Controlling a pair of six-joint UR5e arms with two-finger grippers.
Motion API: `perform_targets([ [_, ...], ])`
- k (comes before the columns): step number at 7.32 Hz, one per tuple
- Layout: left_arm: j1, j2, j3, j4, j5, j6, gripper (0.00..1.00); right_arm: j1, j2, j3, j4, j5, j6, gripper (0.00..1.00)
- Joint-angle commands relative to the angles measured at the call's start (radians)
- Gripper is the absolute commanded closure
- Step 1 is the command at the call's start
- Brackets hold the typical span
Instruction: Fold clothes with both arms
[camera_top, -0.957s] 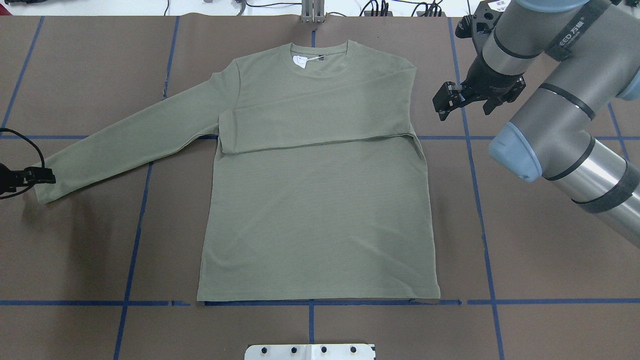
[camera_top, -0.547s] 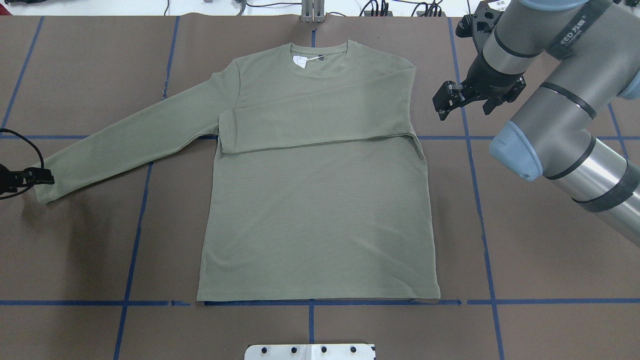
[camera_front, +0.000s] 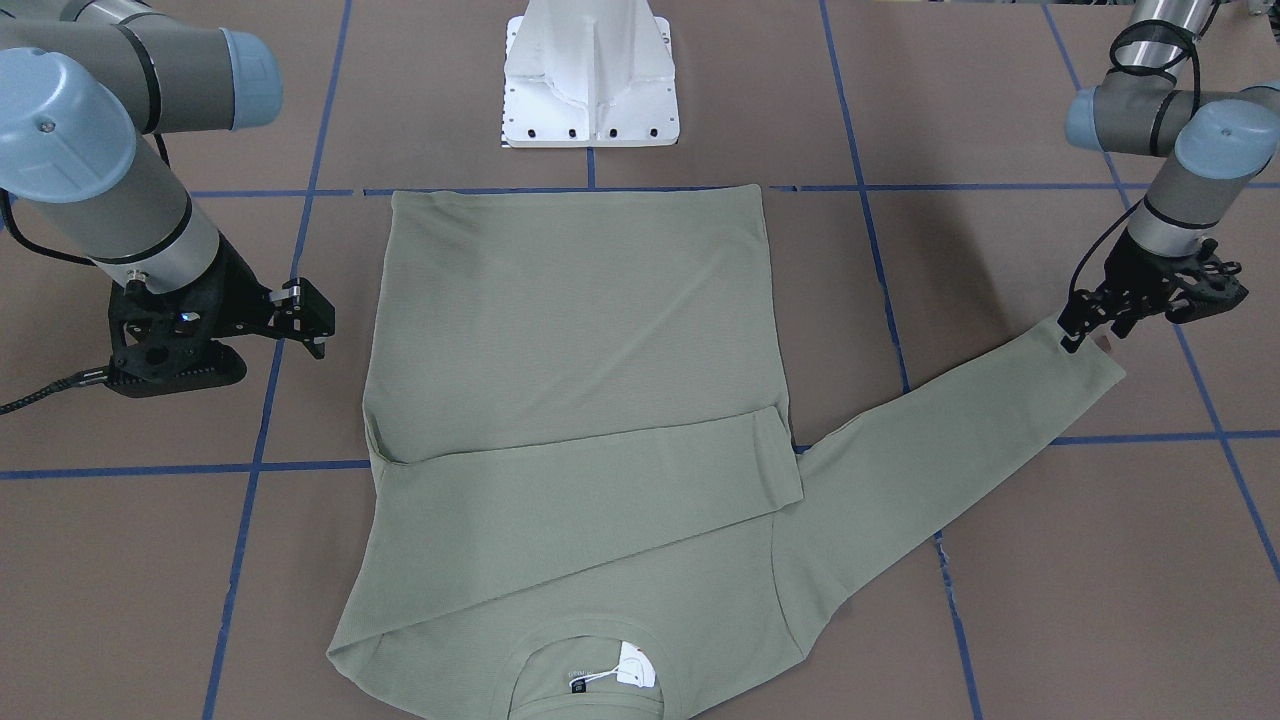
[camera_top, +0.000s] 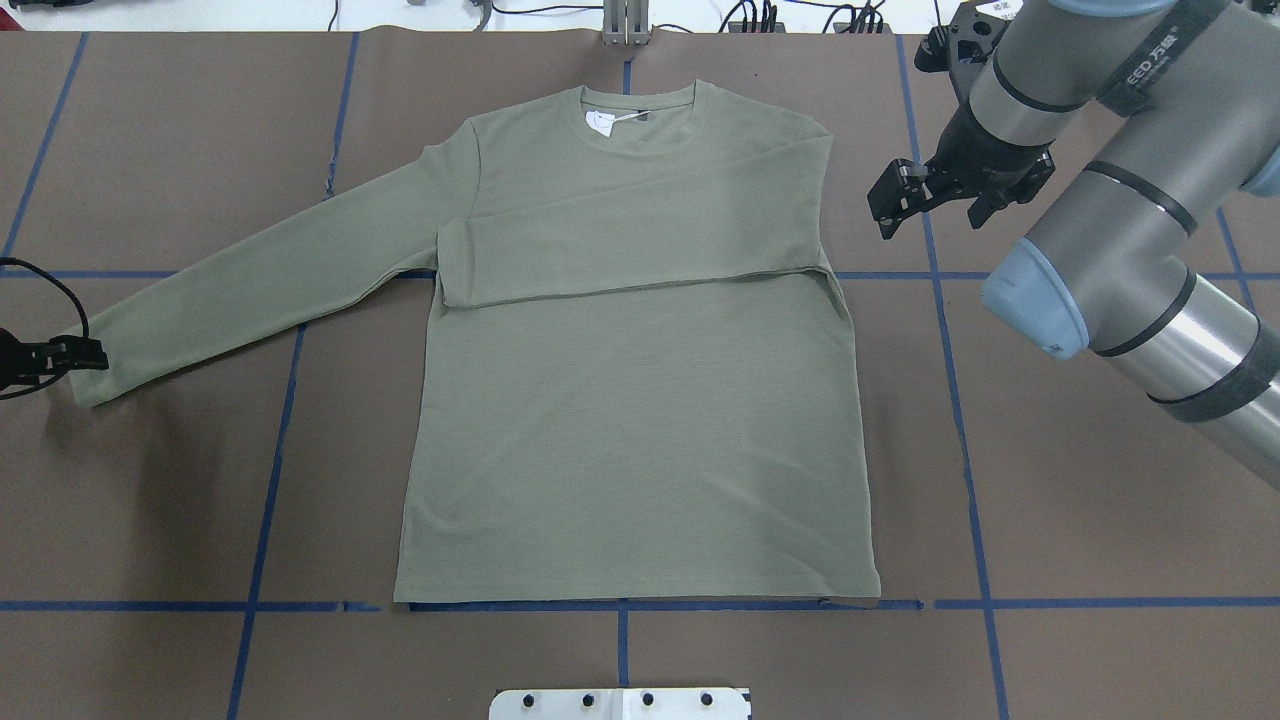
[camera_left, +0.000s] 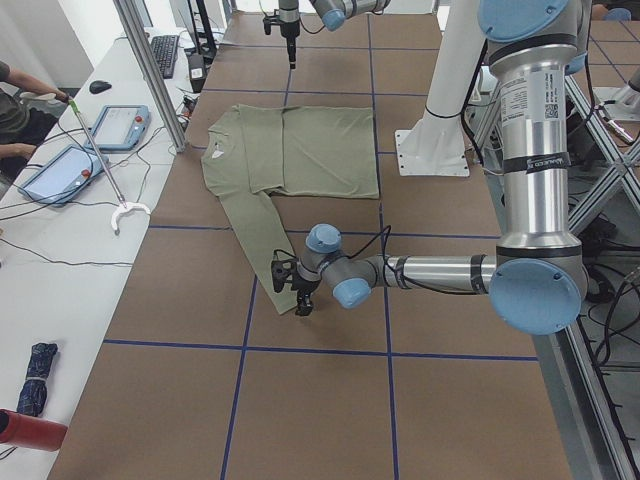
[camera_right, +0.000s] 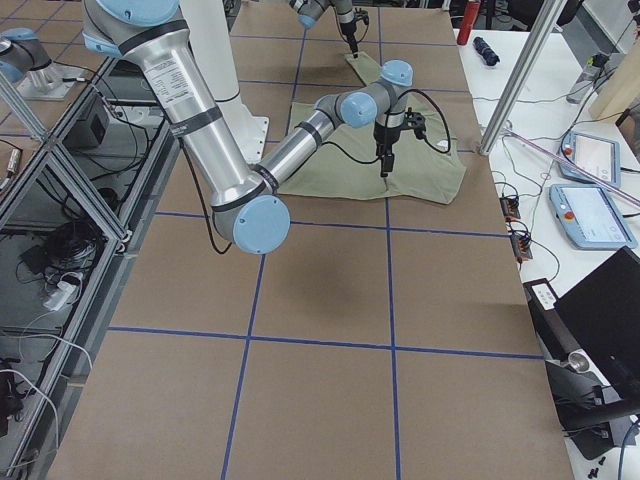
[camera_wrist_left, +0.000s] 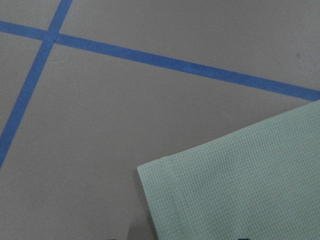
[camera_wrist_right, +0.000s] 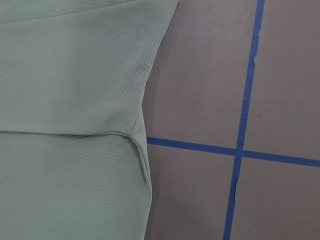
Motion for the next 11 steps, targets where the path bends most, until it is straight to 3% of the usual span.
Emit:
perform_targets([
  [1,0.009,0.0,0.001,0.001,0.0,-0.002,0.15,0.003,0.0,0.0,-0.002,0.0,0.0,0.0],
  [2,0.009,0.0,0.001,0.001,0.0,-0.005,0.2,0.005,0.0,0.0,-0.002,0.0,0.0,0.0],
  [5,0.009,0.0,-0.001,0.001,0.0,-0.008,0.63,0.016,0.0,0.0,-0.002,0.015,0.0,0.0],
  [6,0.009,0.0,-0.001,0.0,0.0,-0.009,0.71,0.019,0.0,0.0,-0.003,0.017,0.0,0.0],
  [8,0.009,0.0,-0.004,0.0,0.0,-0.012,0.96,0.022,0.0,0.002,-0.003,0.017,0.0,0.0],
  [11,0.004,0.004,-0.065,0.009,-0.011,-0.012,1.0,0.042,-0.005,0.003,-0.006,0.034,0.0,0.0],
])
